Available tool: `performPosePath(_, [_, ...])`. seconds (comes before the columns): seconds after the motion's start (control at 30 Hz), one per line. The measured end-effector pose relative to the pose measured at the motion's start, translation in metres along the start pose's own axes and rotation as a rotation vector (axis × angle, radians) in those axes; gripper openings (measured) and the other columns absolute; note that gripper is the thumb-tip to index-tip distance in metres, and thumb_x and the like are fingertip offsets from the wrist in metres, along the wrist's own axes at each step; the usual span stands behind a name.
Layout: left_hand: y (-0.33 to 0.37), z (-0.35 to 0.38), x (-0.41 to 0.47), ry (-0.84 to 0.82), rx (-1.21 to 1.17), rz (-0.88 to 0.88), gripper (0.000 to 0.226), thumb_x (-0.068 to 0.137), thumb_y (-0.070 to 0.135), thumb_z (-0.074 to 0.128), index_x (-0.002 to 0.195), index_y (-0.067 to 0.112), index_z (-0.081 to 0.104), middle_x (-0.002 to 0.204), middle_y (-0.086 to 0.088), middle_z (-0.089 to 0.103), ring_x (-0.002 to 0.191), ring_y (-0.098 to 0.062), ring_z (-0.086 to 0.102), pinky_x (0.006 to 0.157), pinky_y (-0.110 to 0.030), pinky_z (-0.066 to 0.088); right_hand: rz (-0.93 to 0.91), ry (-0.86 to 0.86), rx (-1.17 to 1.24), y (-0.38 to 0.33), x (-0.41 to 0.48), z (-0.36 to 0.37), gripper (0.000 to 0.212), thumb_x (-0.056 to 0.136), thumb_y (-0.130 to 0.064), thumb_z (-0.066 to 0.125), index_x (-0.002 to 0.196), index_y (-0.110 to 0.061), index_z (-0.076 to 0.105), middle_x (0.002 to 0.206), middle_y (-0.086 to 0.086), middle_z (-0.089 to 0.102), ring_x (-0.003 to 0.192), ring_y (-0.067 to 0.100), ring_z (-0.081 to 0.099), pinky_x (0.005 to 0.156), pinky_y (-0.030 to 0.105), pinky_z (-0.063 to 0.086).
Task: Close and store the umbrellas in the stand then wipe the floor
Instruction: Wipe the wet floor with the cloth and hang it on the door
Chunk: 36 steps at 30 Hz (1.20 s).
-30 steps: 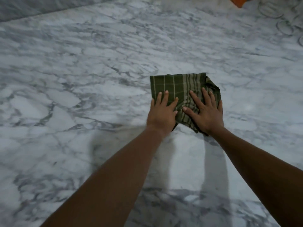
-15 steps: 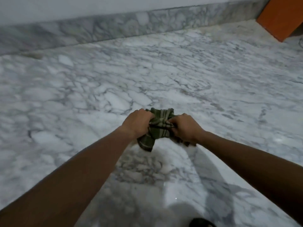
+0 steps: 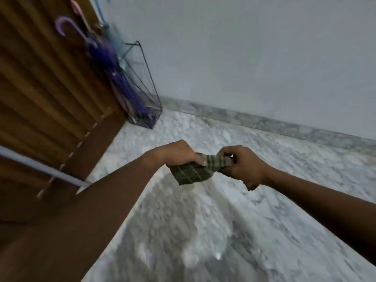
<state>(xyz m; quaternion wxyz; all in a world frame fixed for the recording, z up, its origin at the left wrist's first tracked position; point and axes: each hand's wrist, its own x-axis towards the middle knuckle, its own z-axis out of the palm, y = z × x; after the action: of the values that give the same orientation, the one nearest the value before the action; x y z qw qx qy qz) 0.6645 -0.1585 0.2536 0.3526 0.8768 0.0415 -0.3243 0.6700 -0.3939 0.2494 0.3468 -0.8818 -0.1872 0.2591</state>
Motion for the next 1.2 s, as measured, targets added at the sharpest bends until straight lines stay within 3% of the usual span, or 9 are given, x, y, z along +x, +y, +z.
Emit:
performPosePath(0.17, [0.03, -0.156, -0.213, 0.3, -0.023, -0.021, 0.031, 0.069, 0.046, 0.085, 0.069, 0.021, 0.067, 0.068, 0.008, 0.064, 0.071, -0.012, 0.064, 0.062, -0.022, 0.049, -0.104, -0.216, 0.045, -0.249, -0.044, -0.074, 0.033, 0.084, -0.01, 0.07, 0.107, -0.032, 0.063, 0.077, 0.0, 0.067, 0.047, 0.002, 0.057, 0.046, 0.015, 0.045])
performPosePath(0.3, [0.047, -0.268, -0.399, 0.522, -0.021, 0.017, 0.031, 0.067, 0.026, 0.089, 0.064, 0.028, 0.058, 0.068, 0.012, 0.057, 0.069, -0.009, 0.057, 0.063, -0.029, 0.046, -0.056, -0.564, 0.479, -0.45, -0.075, -0.107, 0.039, 0.095, -0.046, 0.061, 0.13, -0.029, 0.065, 0.127, 0.005, 0.07, 0.111, 0.022, 0.07, 0.099, 0.037, 0.052])
performPosePath(0.5, [0.041, -0.369, -0.64, 0.72, 0.088, 0.017, 0.03, 0.074, 0.022, 0.085, 0.07, 0.028, 0.056, 0.069, 0.017, 0.057, 0.067, 0.002, 0.054, 0.062, -0.021, 0.041, -0.069, -0.831, 0.242, -0.676, -0.099, -0.083, 0.035, 0.09, -0.03, 0.067, 0.108, -0.001, 0.076, 0.114, 0.02, 0.073, 0.104, 0.032, 0.071, 0.101, 0.041, 0.053])
performPosePath(0.63, [0.023, -0.391, -0.765, 0.829, 0.13, -0.056, 0.026, 0.071, 0.019, 0.088, 0.071, 0.024, 0.063, 0.073, 0.013, 0.066, 0.068, 0.001, 0.056, 0.061, -0.021, 0.044, -0.258, -0.961, 0.195, -0.782, -0.124, -0.015, 0.016, 0.087, -0.008, 0.065, 0.091, -0.003, 0.079, 0.095, 0.017, 0.074, 0.081, 0.023, 0.071, 0.08, 0.033, 0.057])
performPosePath(0.77, [-0.004, -0.387, -0.859, 0.853, 0.127, -0.213, 0.017, 0.075, 0.016, 0.083, 0.084, 0.02, 0.07, 0.088, 0.009, 0.068, 0.081, -0.003, 0.06, 0.07, -0.024, 0.049, -0.574, -0.84, 0.108, -0.858, -0.152, 0.053, 0.029, 0.093, -0.016, 0.068, 0.111, 0.007, 0.069, 0.079, 0.006, 0.067, 0.052, 0.006, 0.052, 0.047, 0.018, 0.038])
performPosePath(0.83, [-0.021, -0.38, -0.891, 0.835, 0.152, -0.327, 0.02, 0.077, 0.012, 0.078, 0.092, 0.022, 0.07, 0.092, 0.006, 0.067, 0.085, -0.011, 0.061, 0.071, -0.029, 0.05, -0.759, -0.739, 0.082, -0.888, -0.166, 0.068, 0.021, 0.095, -0.014, 0.067, 0.102, 0.004, 0.075, 0.062, -0.007, 0.067, 0.045, 0.0, 0.049, 0.044, 0.016, 0.036])
performPosePath(0.93, [-0.041, -0.368, -0.919, 0.865, 0.147, -0.477, 0.031, 0.077, 0.006, 0.07, 0.1, 0.027, 0.066, 0.102, 0.001, 0.062, 0.086, -0.017, 0.058, 0.066, -0.035, 0.05, -1.061, -0.607, -0.022, -0.925, -0.175, 0.081, 0.024, 0.097, -0.016, 0.065, 0.08, -0.009, 0.079, 0.069, -0.006, 0.076, 0.066, 0.003, 0.07, 0.062, 0.025, 0.056])
performPosePath(1.07, [-0.055, -0.36, -0.94, 0.991, 0.054, -0.463, 0.06, 0.069, 0.035, 0.087, 0.114, 0.04, 0.048, 0.116, 0.012, 0.051, 0.104, -0.014, 0.055, 0.082, -0.036, 0.055, -1.224, -0.357, -0.066, -0.965, -0.168, 0.103, 0.017, 0.096, -0.024, 0.066, 0.086, -0.023, 0.08, 0.089, -0.007, 0.077, 0.086, 0.007, 0.071, 0.08, 0.037, 0.06])
performPosePath(1.2, [-0.073, -0.374, -0.943, 1.127, -0.208, -0.311, 0.085, 0.077, 0.066, 0.07, 0.147, 0.04, 0.029, 0.144, 0.009, 0.041, 0.129, -0.016, 0.046, 0.103, -0.035, 0.045, -1.284, -0.558, 0.059, -0.999, -0.175, 0.115, 0.016, 0.103, -0.02, 0.053, 0.095, -0.02, 0.067, 0.099, 0.001, 0.07, 0.095, 0.015, 0.067, 0.087, 0.037, 0.055])
